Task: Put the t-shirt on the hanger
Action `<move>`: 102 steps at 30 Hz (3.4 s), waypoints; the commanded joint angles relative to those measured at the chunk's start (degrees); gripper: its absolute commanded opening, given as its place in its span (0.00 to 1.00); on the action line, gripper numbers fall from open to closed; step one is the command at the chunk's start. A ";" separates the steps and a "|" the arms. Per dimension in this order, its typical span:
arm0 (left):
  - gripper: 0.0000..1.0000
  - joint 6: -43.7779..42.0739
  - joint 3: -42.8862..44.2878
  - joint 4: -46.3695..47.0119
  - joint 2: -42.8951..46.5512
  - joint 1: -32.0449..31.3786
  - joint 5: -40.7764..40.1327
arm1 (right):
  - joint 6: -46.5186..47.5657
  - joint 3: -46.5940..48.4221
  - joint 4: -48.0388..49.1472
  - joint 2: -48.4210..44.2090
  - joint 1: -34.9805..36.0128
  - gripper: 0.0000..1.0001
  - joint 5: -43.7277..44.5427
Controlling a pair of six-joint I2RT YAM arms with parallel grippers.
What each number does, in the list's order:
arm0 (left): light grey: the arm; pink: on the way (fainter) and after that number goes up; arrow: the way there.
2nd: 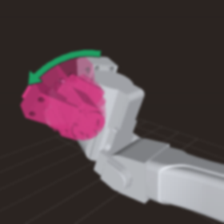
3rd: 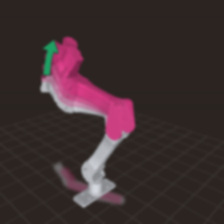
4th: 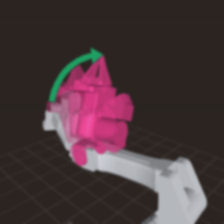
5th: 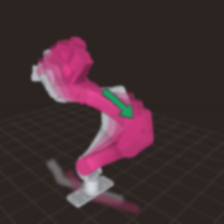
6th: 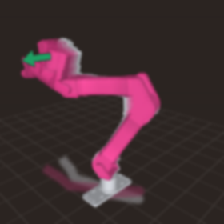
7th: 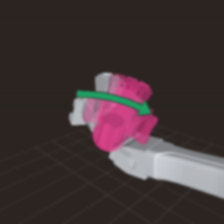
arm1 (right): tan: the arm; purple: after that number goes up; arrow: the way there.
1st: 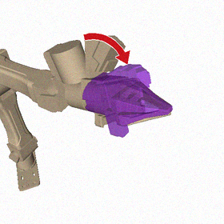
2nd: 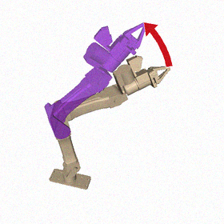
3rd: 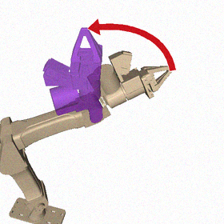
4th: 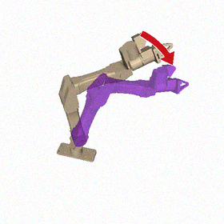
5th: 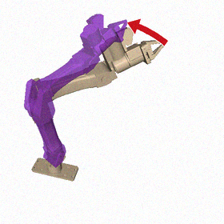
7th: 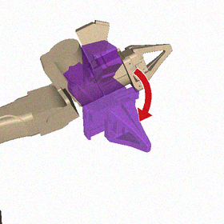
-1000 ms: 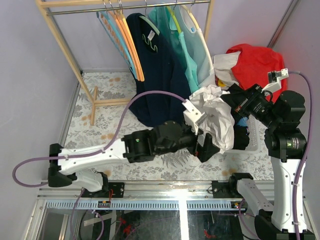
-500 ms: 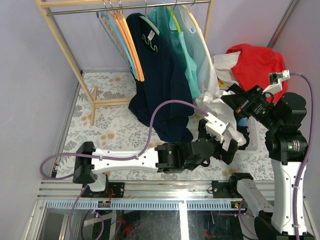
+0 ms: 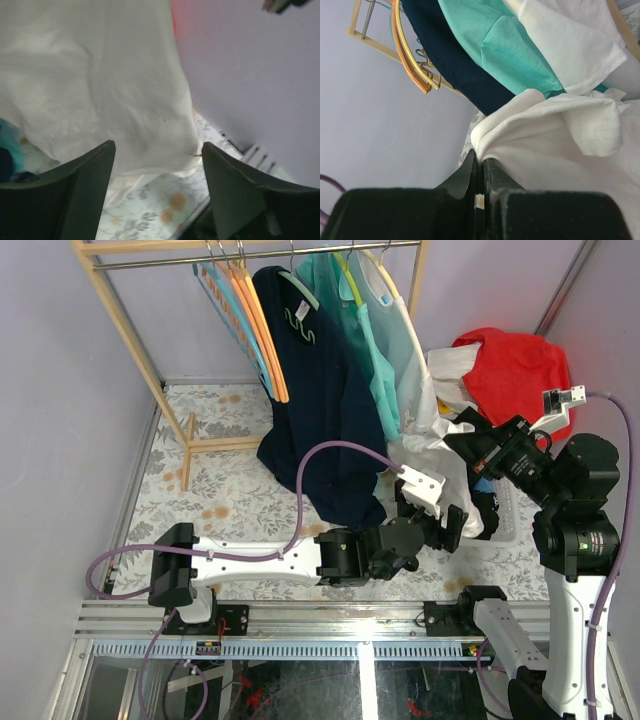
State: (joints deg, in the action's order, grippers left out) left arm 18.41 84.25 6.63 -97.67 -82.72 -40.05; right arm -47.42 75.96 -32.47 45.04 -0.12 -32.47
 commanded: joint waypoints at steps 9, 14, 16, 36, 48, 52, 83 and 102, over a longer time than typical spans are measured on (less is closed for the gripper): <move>1.00 6.12 -3.00 10.54 1.55 1.03 2.68 | -1.59 -1.59 3.36 -0.82 0.30 0.00 -2.58; 1.00 8.60 2.12 12.80 -4.96 2.25 1.70 | -0.98 -1.83 2.37 -1.35 0.30 0.00 -2.38; 1.00 9.19 4.03 13.49 -7.03 2.60 1.30 | -1.05 -2.06 2.21 -1.51 0.36 0.00 -2.51; 0.00 11.63 -5.92 -6.34 11.61 4.12 3.35 | 2.29 1.04 0.29 -1.79 0.47 0.00 -1.63; 0.00 7.84 17.63 -50.95 27.78 4.09 -1.54 | -3.96 2.65 14.51 2.71 0.47 0.00 -15.13; 0.00 5.33 27.36 -57.49 28.31 4.04 -3.55 | -8.92 5.45 21.66 5.47 0.49 0.00 -17.87; 0.00 18.58 -8.13 -54.02 41.60 4.08 -4.24 | -3.34 -6.92 14.20 0.14 0.43 0.00 -18.02; 0.00 1.53 16.89 -54.08 33.92 4.61 -6.69 | 12.05 3.47 -2.29 9.87 3.92 0.72 -15.10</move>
State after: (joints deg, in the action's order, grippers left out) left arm 26.24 93.45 -48.38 -63.02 -78.56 -43.75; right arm -38.92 74.56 -29.78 59.44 1.65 -47.59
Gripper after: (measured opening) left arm 0.010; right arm 0.704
